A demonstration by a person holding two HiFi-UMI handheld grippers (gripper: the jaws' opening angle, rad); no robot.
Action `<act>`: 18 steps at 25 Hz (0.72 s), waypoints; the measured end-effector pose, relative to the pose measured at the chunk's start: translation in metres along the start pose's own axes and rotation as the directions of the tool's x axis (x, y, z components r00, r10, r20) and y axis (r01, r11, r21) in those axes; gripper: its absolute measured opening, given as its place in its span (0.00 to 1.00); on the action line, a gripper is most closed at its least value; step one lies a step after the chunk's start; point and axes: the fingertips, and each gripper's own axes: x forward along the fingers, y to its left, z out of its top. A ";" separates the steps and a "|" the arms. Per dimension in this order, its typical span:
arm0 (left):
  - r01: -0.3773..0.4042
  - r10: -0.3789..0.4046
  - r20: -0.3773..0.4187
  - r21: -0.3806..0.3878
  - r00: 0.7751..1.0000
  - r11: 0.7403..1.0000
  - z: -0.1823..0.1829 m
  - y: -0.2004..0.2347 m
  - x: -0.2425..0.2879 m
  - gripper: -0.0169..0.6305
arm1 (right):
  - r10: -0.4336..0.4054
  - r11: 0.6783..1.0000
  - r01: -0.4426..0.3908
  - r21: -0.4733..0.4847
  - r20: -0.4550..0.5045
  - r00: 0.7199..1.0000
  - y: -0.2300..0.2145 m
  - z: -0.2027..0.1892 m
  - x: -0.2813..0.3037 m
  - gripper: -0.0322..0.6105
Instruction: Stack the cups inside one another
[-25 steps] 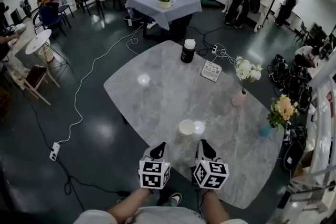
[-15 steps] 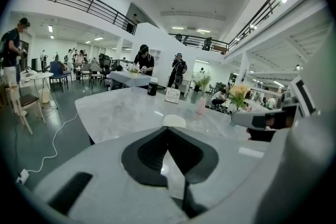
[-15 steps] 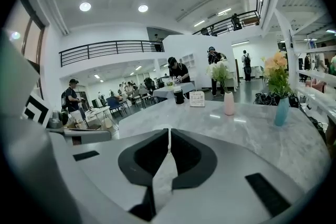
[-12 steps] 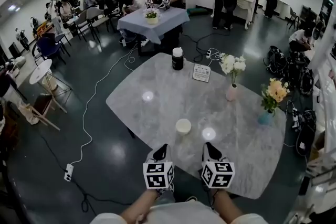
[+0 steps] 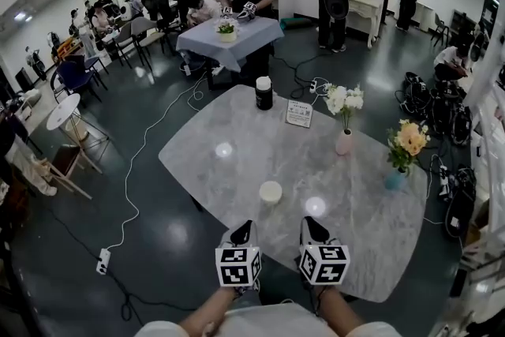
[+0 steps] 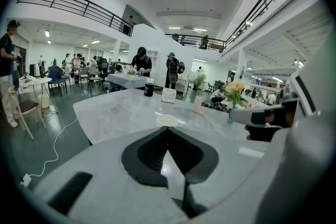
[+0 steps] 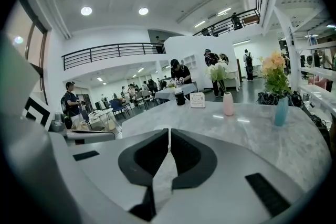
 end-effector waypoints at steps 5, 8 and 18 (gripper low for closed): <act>0.001 -0.001 0.004 0.008 1.000 1.000 0.001 -0.002 0.000 0.02 | 0.000 1.000 0.000 -0.006 0.003 1.000 -0.001 0.000 -0.001 0.08; 0.006 -0.006 -0.001 0.009 1.000 1.000 0.000 -0.004 0.000 0.02 | -0.005 0.999 0.005 -0.034 0.001 1.000 0.000 0.000 -0.003 0.06; 0.025 -0.025 -0.007 0.014 1.000 1.000 -0.001 -0.007 0.001 0.02 | -0.032 0.999 0.032 -0.037 -0.010 0.999 -0.004 -0.002 -0.005 0.06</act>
